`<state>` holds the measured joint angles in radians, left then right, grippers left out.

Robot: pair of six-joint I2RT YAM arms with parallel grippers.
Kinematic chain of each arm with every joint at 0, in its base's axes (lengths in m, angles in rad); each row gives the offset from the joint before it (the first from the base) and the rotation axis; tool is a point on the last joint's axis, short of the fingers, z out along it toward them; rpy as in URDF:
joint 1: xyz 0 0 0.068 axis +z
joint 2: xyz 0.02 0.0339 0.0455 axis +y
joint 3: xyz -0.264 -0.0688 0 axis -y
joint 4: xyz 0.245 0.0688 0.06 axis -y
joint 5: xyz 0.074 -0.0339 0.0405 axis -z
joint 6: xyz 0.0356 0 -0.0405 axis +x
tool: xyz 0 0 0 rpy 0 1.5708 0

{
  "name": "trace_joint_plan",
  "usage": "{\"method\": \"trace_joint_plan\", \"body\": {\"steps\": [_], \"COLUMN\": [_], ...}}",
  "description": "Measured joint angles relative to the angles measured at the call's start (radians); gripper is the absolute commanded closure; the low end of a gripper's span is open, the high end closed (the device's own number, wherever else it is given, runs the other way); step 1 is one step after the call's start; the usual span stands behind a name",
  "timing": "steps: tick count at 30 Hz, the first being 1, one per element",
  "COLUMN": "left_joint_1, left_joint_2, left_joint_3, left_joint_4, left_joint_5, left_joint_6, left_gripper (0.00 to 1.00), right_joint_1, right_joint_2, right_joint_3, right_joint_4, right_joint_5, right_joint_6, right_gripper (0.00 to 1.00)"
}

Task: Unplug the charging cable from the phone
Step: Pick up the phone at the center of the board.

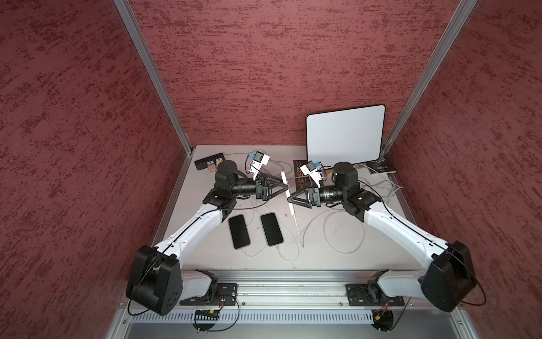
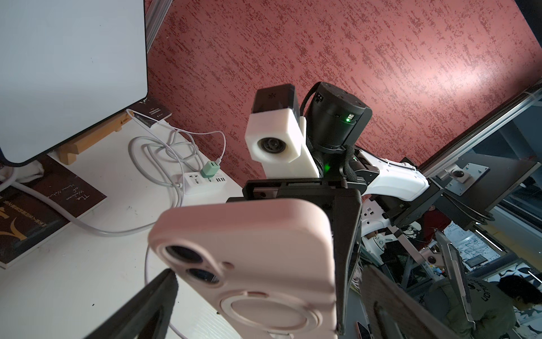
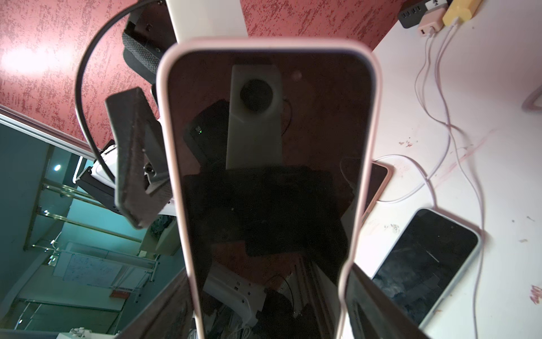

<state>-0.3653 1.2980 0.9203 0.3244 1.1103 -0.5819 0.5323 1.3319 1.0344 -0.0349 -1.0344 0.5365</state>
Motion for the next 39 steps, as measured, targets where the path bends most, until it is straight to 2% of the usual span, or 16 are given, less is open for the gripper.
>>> {"method": "trace_joint_plan", "body": {"steps": [24, 31, 34, 39], "left_joint_1": [-0.050, -0.052, -0.052, -0.051], "left_joint_2": [0.011, 0.011, 0.011, 0.011], "left_joint_3": [0.032, 0.035, 0.035, 0.035], "left_joint_4": [-0.079, -0.089, -0.092, -0.101], "left_joint_5": [0.026, 0.035, 0.038, 0.039], "left_joint_6": [0.059, 0.063, 0.059, 0.062], "left_gripper": [0.01, 0.21, 0.33, 0.56], "right_joint_1": [0.034, 0.034, 0.034, 0.034], "right_joint_2": [-0.028, -0.020, -0.017, -0.011], "right_joint_3": [-0.004, -0.004, -0.004, -0.001], "right_joint_4": [-0.008, -0.018, -0.020, -0.028], "right_joint_5": [-0.008, 0.000, -0.002, -0.002], "right_joint_6": [-0.048, -0.077, -0.090, -0.108], "right_gripper": [0.40, 0.36, 0.34, 0.22]}}
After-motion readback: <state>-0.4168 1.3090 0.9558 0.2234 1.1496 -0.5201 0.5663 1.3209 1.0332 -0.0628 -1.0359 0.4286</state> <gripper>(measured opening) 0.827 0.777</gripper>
